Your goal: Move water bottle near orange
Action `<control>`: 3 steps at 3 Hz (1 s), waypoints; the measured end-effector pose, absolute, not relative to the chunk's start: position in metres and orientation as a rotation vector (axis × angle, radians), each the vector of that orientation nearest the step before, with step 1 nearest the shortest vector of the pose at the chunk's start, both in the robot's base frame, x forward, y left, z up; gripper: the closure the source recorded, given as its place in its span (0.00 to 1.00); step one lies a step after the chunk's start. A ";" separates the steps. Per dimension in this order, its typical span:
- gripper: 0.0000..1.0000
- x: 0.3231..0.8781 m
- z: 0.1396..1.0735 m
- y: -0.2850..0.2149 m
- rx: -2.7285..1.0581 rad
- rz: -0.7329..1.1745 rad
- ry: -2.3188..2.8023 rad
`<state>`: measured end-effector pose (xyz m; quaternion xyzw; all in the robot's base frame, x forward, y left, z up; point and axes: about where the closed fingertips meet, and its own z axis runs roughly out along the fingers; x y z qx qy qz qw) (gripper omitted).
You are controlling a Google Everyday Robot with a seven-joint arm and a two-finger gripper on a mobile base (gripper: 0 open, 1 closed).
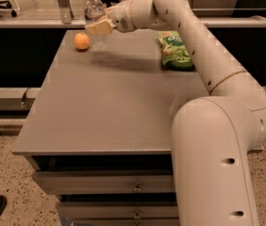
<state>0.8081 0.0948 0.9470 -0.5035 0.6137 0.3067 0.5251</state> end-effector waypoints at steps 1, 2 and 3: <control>1.00 0.819 0.941 0.106 -1.186 0.766 1.479; 0.82 0.828 0.936 0.113 -1.166 0.782 1.507; 0.51 0.833 0.931 0.111 -1.150 0.783 1.539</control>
Offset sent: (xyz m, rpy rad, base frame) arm 0.0392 0.0160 -0.0097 0.0298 0.0888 -0.0375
